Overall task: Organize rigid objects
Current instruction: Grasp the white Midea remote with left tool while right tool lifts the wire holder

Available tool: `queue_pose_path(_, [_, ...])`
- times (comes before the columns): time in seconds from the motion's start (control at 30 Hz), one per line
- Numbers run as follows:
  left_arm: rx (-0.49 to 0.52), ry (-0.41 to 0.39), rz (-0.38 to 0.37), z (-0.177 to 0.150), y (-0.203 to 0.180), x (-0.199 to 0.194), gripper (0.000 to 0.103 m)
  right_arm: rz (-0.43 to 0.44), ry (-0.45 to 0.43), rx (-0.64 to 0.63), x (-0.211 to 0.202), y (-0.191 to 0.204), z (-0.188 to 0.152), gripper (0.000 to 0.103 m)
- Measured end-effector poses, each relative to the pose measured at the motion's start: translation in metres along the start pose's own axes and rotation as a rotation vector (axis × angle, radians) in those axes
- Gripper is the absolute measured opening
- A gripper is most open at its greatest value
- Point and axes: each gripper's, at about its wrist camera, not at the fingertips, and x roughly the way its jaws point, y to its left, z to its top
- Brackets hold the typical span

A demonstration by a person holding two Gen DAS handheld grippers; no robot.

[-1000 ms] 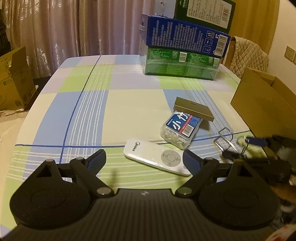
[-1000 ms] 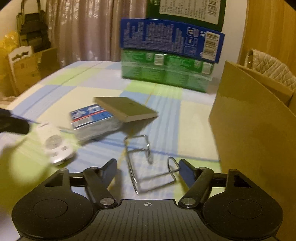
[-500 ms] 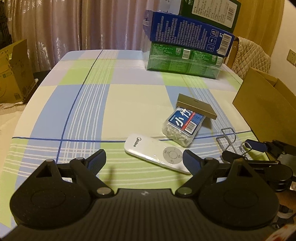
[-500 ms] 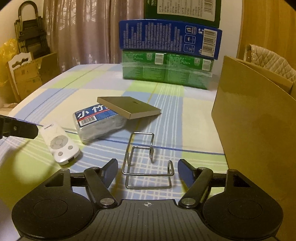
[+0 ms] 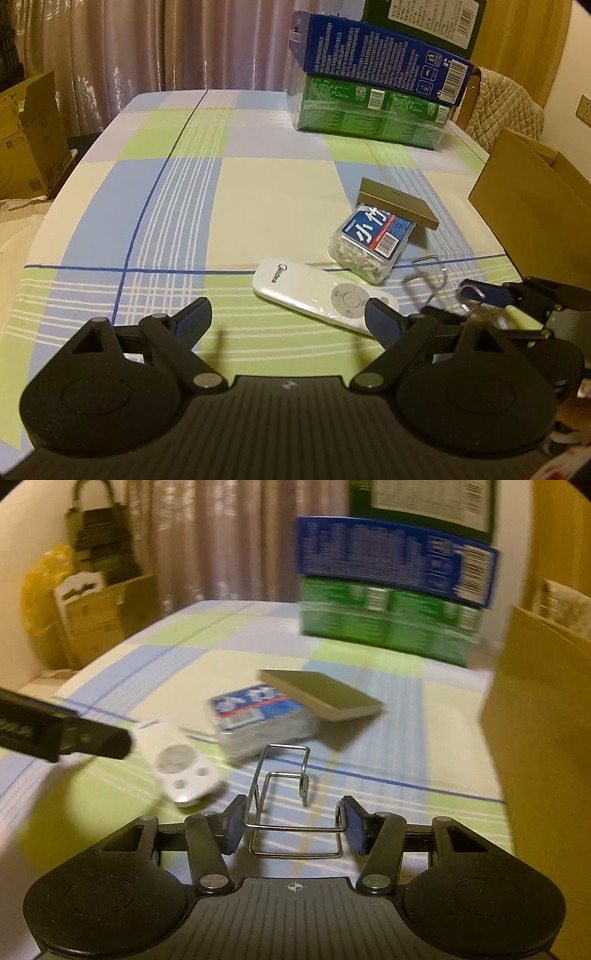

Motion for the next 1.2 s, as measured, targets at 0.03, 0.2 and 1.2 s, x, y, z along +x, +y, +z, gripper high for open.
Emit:
queue_pose_path(0.03, [-0.001,0.005,0.002,0.0,0.001,0.0,0.087,0.014,-0.001,-0.012,0.001,0.003,0.0,0.051])
queue_pose_path(0.2, [-0.027,0.008,0.005,-0.001,0.006,0.0,0.087,0.147,0.006,-0.063,-0.005,0.018,-0.005,0.051])
queue_pose_path(1.2, [0.055,0.058,0.02,-0.027,-0.027,0.007,0.035,0.003,0.049,0.102,-0.075,0.002,-0.047,0.051])
